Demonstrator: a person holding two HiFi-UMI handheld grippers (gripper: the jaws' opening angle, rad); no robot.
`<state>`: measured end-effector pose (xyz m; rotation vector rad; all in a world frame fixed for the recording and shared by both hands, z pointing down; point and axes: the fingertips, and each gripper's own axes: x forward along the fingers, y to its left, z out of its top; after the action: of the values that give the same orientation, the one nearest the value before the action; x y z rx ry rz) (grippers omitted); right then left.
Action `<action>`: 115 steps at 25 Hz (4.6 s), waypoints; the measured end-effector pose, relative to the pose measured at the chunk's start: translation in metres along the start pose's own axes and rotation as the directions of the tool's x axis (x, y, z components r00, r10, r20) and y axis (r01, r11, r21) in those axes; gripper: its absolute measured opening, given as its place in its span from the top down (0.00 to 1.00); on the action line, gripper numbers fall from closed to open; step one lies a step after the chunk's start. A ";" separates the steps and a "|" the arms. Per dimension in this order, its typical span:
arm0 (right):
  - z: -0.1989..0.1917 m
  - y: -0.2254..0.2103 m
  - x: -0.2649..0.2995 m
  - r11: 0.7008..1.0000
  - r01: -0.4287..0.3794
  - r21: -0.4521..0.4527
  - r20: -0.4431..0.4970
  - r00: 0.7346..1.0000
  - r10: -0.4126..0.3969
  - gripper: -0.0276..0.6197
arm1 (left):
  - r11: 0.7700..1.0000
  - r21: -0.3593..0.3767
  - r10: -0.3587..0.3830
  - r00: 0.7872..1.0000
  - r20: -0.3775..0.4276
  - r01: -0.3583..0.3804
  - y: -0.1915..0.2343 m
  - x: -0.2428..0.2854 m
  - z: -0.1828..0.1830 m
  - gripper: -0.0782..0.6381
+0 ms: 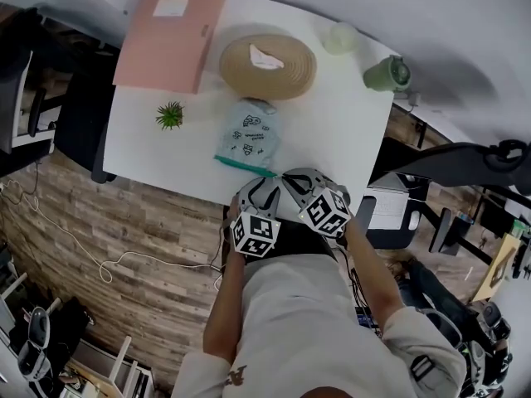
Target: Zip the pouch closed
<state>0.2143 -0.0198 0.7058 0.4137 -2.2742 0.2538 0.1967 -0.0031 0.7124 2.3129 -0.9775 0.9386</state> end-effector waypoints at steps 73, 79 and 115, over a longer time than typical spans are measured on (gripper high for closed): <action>0.000 -0.005 -0.001 0.961 0.184 0.208 -0.037 0.983 -0.180 0.95 | 0.996 -0.059 0.065 0.998 -0.024 -0.067 0.060 -0.025 -0.005 0.89; -0.001 -0.007 -0.002 0.958 0.194 0.211 -0.045 0.981 -0.189 0.95 | 0.995 -0.070 0.074 0.997 -0.025 -0.076 0.066 -0.025 -0.005 0.89; -0.010 -0.016 -0.008 0.933 0.252 0.256 -0.094 0.967 -0.236 0.95 | 0.981 -0.111 0.158 0.987 -0.038 -0.161 0.130 -0.047 -0.018 0.89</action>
<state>0.2324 -0.0297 0.7070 0.8121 -2.1074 0.4404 0.0673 -0.0551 0.7079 2.1463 -1.1871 0.9500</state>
